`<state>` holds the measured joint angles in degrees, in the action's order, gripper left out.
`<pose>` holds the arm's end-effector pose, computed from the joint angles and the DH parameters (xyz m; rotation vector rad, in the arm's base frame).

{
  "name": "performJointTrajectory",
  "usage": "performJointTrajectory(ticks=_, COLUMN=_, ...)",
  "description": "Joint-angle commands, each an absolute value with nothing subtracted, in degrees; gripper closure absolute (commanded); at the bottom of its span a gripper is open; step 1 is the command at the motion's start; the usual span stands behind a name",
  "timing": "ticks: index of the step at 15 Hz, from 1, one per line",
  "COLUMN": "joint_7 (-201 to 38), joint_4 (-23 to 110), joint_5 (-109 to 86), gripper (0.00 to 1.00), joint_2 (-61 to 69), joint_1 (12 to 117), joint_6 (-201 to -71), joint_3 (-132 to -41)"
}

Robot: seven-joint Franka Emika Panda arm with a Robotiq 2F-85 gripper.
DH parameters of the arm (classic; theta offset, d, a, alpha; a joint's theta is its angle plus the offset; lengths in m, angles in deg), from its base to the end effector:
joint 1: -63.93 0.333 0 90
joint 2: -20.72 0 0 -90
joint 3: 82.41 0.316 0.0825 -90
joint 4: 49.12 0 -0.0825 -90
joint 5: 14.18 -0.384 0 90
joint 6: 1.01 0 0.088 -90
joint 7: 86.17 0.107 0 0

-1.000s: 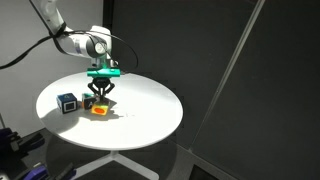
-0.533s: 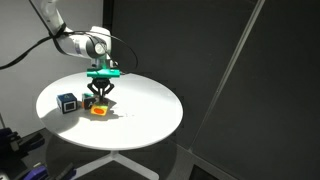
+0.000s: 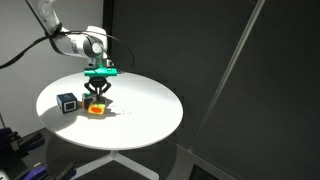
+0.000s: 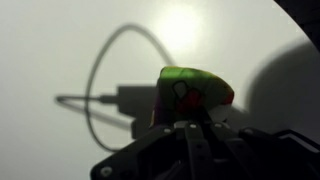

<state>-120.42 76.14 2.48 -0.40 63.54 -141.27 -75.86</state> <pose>0.5453 0.0595 0.2095 2.7069 1.3636 -0.1951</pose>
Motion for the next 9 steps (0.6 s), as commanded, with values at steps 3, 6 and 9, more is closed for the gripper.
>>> performJointTrajectory(ticks=3, joint_7=-121.45, joint_4=77.89, joint_5=5.76, gripper=0.98, joint_2=-0.3, joint_1=64.82, joint_6=-142.98, joint_3=-76.33)
performJointTrajectory(ticks=6, joint_7=-121.16, joint_4=78.24, joint_5=7.04, gripper=0.7, joint_2=-0.44, joint_1=65.1, joint_6=-142.9, joint_3=-76.48)
performJointTrajectory(ticks=9, joint_7=-121.23, joint_4=78.43, joint_5=7.7, gripper=0.47, joint_2=-0.46, joint_1=65.04, joint_6=-142.88, joint_3=-76.47)
